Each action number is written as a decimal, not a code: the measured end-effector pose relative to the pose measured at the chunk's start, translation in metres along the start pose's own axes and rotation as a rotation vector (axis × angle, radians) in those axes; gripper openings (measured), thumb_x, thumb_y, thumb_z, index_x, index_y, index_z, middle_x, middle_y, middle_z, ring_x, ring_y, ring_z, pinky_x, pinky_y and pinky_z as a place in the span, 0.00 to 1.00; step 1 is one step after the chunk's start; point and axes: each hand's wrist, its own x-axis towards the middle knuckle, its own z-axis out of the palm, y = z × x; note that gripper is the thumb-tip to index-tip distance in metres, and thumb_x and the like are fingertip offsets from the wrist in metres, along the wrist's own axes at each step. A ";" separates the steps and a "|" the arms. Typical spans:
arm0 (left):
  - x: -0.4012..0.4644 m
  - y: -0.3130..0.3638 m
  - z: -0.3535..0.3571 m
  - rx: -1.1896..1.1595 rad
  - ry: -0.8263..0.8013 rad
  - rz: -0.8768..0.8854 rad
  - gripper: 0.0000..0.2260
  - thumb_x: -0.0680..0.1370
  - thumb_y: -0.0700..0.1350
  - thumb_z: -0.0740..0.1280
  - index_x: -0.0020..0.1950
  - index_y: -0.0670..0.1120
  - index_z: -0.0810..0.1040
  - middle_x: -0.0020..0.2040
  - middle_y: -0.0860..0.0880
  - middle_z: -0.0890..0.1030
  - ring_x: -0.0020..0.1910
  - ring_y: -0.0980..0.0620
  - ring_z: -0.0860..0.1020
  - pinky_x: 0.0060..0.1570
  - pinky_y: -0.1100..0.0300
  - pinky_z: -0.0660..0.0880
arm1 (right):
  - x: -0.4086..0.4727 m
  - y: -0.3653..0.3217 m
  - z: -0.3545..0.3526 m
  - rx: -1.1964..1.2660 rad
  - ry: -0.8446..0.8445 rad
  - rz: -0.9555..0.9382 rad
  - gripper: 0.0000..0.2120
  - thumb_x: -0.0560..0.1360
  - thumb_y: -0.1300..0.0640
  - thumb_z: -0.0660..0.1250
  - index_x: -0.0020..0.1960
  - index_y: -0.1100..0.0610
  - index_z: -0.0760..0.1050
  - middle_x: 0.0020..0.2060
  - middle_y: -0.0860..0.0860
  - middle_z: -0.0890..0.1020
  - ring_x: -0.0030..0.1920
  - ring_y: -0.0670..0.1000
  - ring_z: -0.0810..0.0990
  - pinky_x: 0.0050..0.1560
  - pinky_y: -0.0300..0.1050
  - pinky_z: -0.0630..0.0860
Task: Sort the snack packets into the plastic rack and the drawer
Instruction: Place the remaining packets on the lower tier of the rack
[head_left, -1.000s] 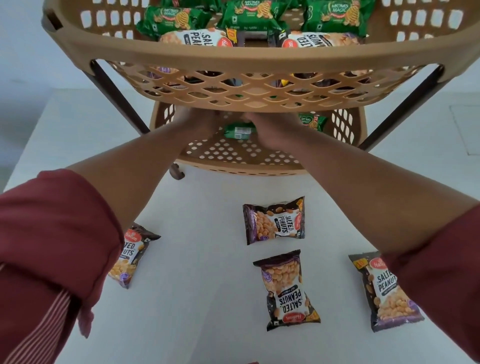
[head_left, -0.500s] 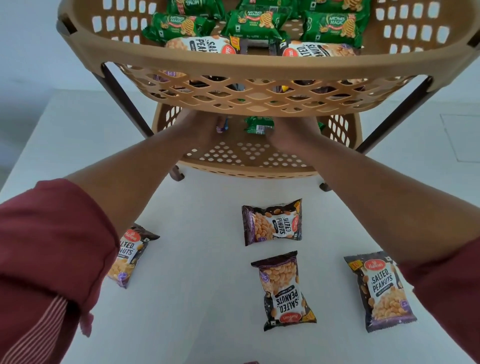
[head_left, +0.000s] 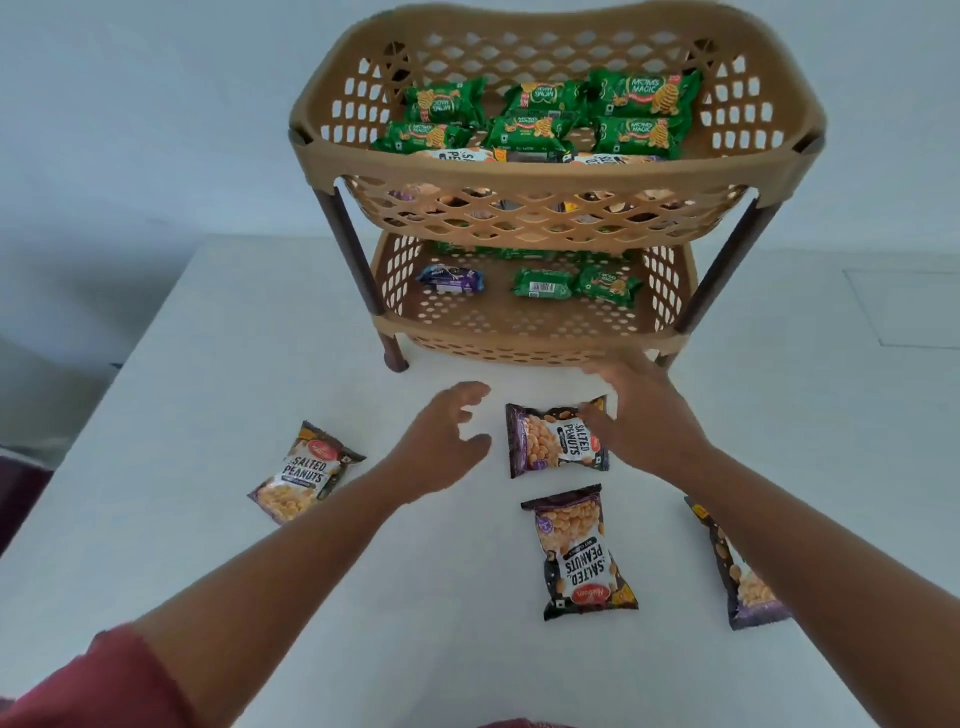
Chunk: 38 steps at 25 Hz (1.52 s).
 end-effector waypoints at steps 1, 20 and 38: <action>-0.005 -0.003 0.014 -0.096 -0.067 -0.106 0.29 0.78 0.44 0.72 0.77 0.53 0.66 0.73 0.51 0.70 0.70 0.50 0.72 0.60 0.57 0.74 | -0.008 0.008 0.010 0.069 -0.054 0.116 0.27 0.75 0.51 0.71 0.73 0.52 0.70 0.69 0.52 0.72 0.65 0.56 0.75 0.59 0.53 0.76; -0.023 0.037 0.001 -0.681 0.089 -0.192 0.09 0.81 0.46 0.70 0.61 0.50 0.79 0.51 0.51 0.88 0.46 0.53 0.87 0.43 0.60 0.80 | -0.024 -0.043 -0.010 0.979 -0.135 0.266 0.34 0.74 0.47 0.76 0.74 0.45 0.64 0.51 0.48 0.87 0.50 0.50 0.87 0.53 0.50 0.83; 0.137 0.061 -0.062 0.103 0.234 0.113 0.11 0.80 0.42 0.68 0.57 0.54 0.86 0.46 0.61 0.83 0.37 0.63 0.79 0.31 0.78 0.69 | 0.141 -0.040 -0.028 0.348 -0.022 0.280 0.19 0.77 0.53 0.71 0.67 0.52 0.75 0.53 0.51 0.82 0.38 0.48 0.78 0.30 0.40 0.71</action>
